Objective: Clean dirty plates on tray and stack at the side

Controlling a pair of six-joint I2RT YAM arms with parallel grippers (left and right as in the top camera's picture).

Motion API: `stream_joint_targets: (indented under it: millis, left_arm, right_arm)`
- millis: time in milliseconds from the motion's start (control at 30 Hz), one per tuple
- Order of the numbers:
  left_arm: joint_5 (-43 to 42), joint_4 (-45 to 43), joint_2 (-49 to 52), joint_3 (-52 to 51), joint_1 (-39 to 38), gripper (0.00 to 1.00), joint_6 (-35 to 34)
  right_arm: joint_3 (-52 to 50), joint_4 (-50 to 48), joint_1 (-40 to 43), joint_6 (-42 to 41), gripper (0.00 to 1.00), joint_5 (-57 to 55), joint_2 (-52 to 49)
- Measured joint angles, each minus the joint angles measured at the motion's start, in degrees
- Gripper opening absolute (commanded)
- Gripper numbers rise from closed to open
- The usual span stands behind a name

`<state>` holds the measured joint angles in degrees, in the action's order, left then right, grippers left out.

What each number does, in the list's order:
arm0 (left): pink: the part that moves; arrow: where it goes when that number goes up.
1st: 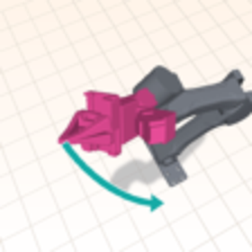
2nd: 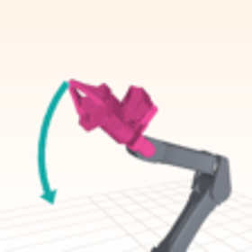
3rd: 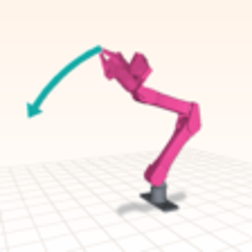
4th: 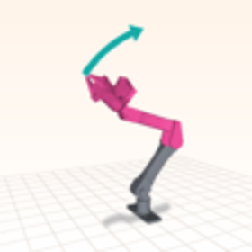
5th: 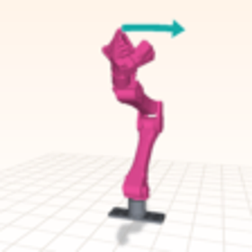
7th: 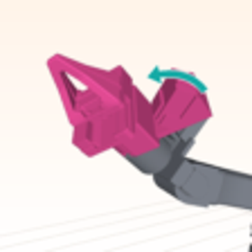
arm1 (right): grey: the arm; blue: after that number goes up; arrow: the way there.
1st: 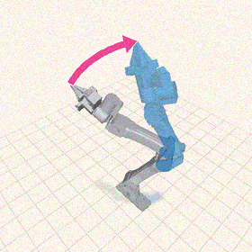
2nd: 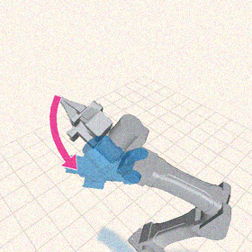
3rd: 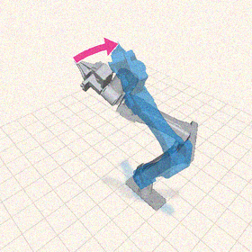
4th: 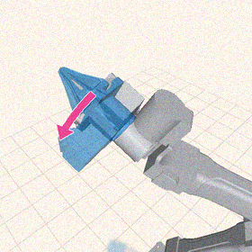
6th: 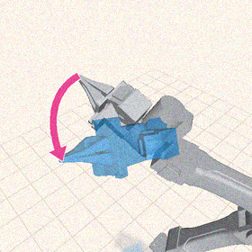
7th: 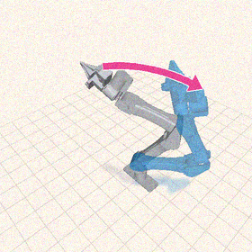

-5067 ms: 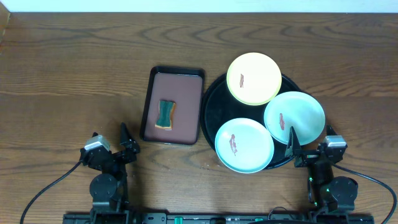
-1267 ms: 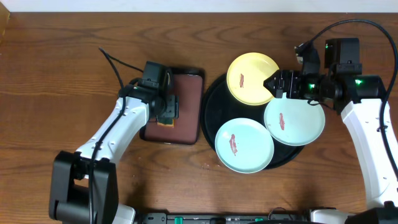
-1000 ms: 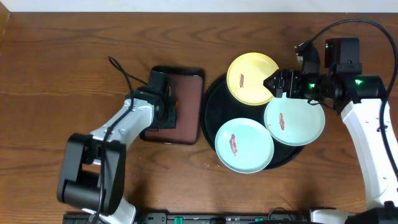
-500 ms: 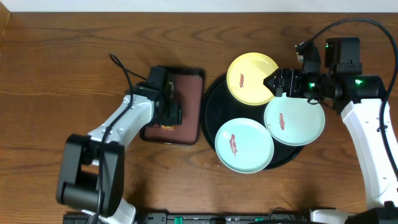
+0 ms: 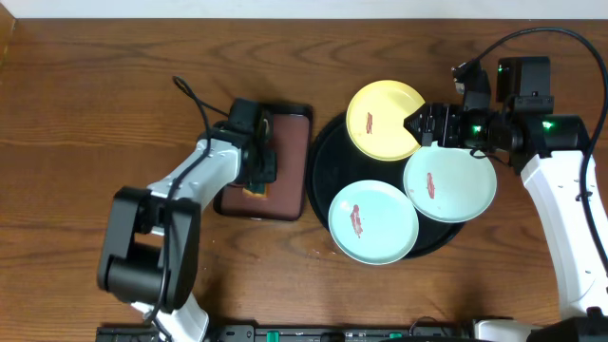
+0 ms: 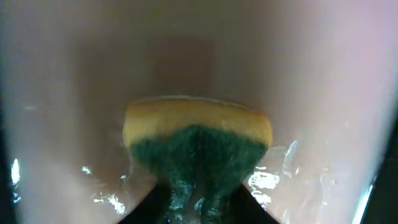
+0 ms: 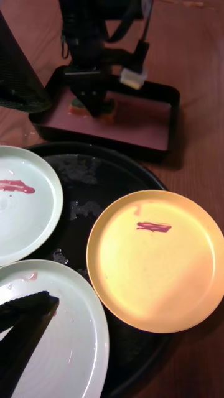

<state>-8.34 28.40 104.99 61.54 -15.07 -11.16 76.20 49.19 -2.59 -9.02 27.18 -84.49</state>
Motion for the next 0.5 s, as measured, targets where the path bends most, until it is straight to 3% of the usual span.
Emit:
stream_joint_targets:
  millis: [33, 200, 267, 300, 433, 500]
  left_arm:
    - [0.17, -0.11, 0.35, 0.00, -0.22, 0.08, -0.13]
    - [0.55, -0.13, 0.37, 0.04, -1.18, 0.07, -0.44]
    - [0.57, 0.52, 0.37, 0.46, -1.16, 0.50, -0.44]
    - [0.55, 1.05, 0.37, 0.74, -1.16, 0.61, -0.46]
    - [-0.26, 2.56, -0.66, 1.95, -1.22, 0.64, -0.61]
    - [-0.31, 3.52, -1.97, 2.10, -1.22, 0.59, -0.61]
  right_arm:
    - [0.00, 0.00, 0.00, 0.00, 0.91, 0.00, 0.00]
    - [0.00, 0.00, 0.00, 0.00, 0.91, -0.02, 0.00]
    - [0.00, 0.00, 0.00, 0.00, 0.91, -0.04, 0.00]
    - [0.00, 0.00, 0.00, 0.00, 0.91, -0.04, 0.00]
    - [0.00, 0.00, 0.00, 0.00, 0.91, -0.04, 0.00]
    - [0.00, 0.02, 0.00, 0.00, 0.91, -0.04, 0.00]
